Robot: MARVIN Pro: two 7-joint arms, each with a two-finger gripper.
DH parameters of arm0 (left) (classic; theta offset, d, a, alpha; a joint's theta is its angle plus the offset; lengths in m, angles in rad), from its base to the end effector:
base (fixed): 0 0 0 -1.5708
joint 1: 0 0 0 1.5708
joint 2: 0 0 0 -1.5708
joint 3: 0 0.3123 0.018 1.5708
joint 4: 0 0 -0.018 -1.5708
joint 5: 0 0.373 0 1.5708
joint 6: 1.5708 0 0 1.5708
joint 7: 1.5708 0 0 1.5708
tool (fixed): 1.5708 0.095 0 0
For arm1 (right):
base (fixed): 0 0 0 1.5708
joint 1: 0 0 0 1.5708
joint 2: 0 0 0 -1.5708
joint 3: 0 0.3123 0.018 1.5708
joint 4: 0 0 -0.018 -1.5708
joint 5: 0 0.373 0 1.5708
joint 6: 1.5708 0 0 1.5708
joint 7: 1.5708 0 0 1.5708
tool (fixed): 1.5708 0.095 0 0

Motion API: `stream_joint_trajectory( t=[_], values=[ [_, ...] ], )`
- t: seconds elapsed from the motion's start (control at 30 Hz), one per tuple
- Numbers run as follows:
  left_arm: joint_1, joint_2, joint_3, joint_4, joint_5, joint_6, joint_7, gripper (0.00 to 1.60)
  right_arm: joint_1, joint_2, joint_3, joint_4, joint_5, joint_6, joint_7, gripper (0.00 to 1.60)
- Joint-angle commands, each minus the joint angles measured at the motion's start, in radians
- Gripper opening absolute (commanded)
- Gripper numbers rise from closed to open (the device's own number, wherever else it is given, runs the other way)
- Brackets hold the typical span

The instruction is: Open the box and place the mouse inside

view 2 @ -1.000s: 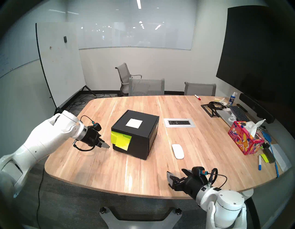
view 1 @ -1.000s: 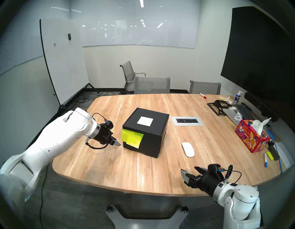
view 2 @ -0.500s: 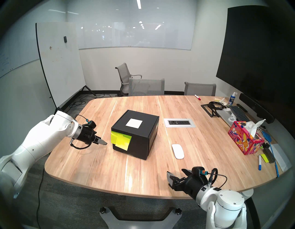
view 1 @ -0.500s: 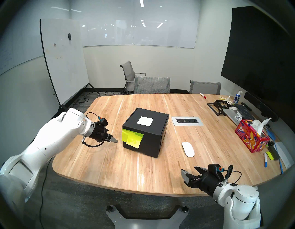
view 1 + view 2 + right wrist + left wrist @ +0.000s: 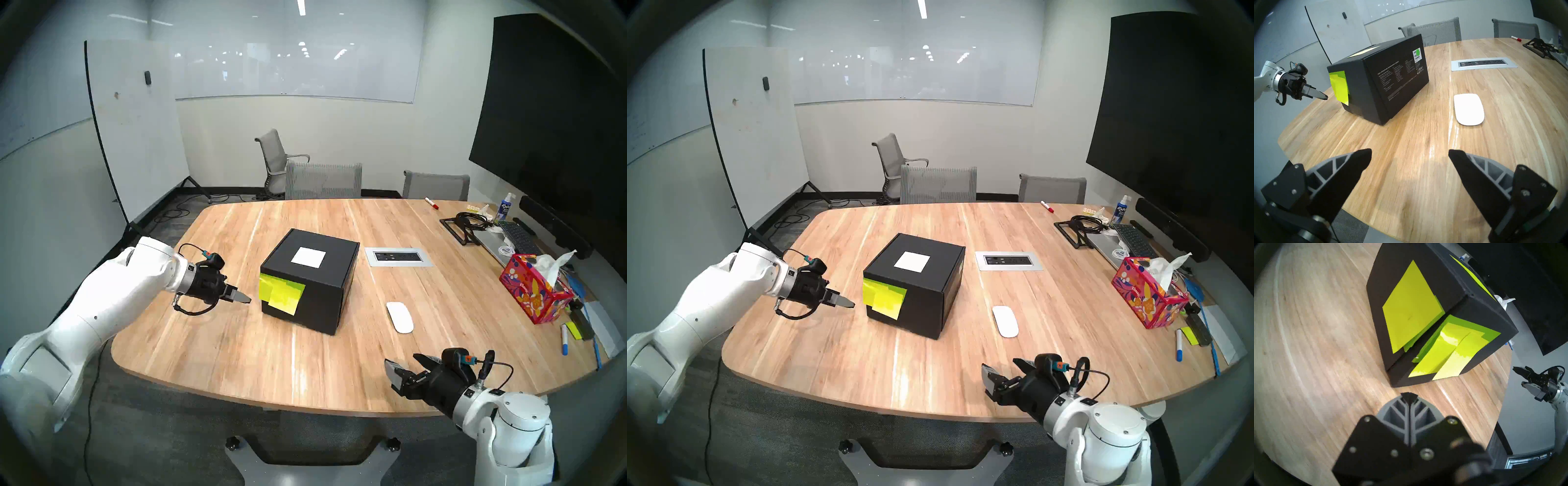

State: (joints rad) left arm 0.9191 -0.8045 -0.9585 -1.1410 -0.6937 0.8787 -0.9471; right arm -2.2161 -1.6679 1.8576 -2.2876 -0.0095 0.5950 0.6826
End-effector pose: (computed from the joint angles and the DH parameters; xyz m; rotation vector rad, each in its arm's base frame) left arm 0.5485 0.1236 -0.2767 2.2945 -0.5605 0.6051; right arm 0.2619 -0.0444 -0.2935 -2.4026 -0.2006 -1.3928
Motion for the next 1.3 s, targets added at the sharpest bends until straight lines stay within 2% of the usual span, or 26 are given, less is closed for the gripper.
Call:
stream_joint_trajectory(
  t=[0.0,0.63,0.93,1.2,1.27],
  values=[
    [-0.022,0.003,-0.004,-0.01,-0.017,-0.004,-0.046,0.0,0.004,0.001,0.001,-0.023,-0.001,-0.003,-0.001,1.6],
    [-0.022,0.014,0.007,-0.001,-0.038,-0.01,-0.067,0.0,0.004,-0.001,0.001,-0.023,-0.003,-0.003,0.001,1.6],
    [-0.018,-0.011,-0.013,0.043,-0.078,-0.027,-0.048,0.0,0.004,-0.002,0.002,-0.023,-0.004,-0.003,0.002,1.6],
    [-0.029,-0.039,0.0,0.086,-0.081,-0.02,-0.047,0.0,0.005,-0.003,0.002,-0.023,-0.005,-0.003,0.003,1.6],
    [-0.022,-0.045,-0.006,0.088,-0.084,-0.041,-0.042,0.0,0.005,-0.003,0.002,-0.023,-0.005,-0.003,0.004,1.6]
  ],
)
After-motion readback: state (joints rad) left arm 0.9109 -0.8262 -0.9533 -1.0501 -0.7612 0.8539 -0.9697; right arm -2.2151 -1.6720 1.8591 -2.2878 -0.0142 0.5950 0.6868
